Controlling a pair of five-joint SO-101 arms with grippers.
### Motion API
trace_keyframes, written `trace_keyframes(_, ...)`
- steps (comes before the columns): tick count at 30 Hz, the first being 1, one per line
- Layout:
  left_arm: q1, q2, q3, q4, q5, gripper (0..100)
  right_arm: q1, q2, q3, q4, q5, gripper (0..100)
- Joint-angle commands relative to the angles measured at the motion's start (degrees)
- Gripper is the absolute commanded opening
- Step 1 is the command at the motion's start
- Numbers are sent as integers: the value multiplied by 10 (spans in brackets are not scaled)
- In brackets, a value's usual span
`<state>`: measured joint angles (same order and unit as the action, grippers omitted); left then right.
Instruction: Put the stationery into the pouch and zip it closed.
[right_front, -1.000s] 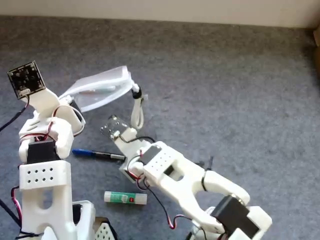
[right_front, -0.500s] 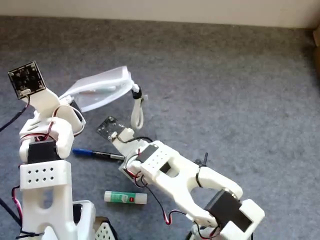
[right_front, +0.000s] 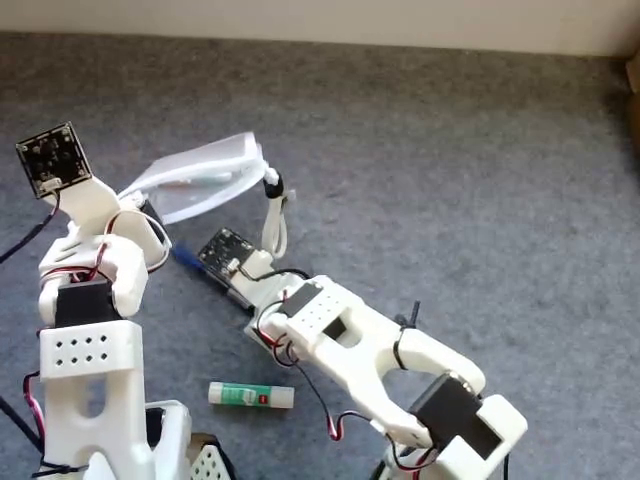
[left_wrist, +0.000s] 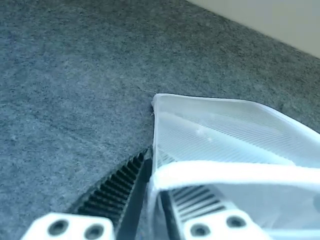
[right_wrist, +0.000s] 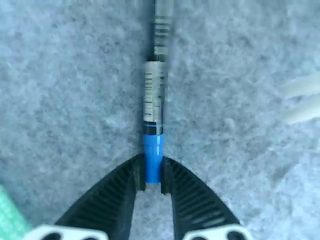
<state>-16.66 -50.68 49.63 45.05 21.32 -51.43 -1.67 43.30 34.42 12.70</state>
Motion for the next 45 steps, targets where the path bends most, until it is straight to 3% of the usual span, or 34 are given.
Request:
trace_keyframes(1, -8, -7, -17, -11, 4, 7, 15, -10, -18, 0, 12, 3)
trace_keyframes(6, -8, -7, -17, -11, 4, 7, 48, -104, -15, 123, 79, 3)
trace_keyframes(13, -8, -7, -16, -11, 4, 7, 115, -232, -10, 272, 87, 3)
trace_keyframes(29, -8, -7, -16, -11, 4, 7, 358, -436, 221, 314, 254, 3)
trace_keyframes(33, -8, -7, -16, -11, 4, 7, 364, -445, 225, 314, 252, 22)
trace_keyframes(39, -9, -7, -16, -12, 4, 7, 354, -445, 191, 315, 166, 224)
trace_keyframes(45, -9, -7, -16, -12, 4, 7, 297, -444, 140, 311, 160, 238)
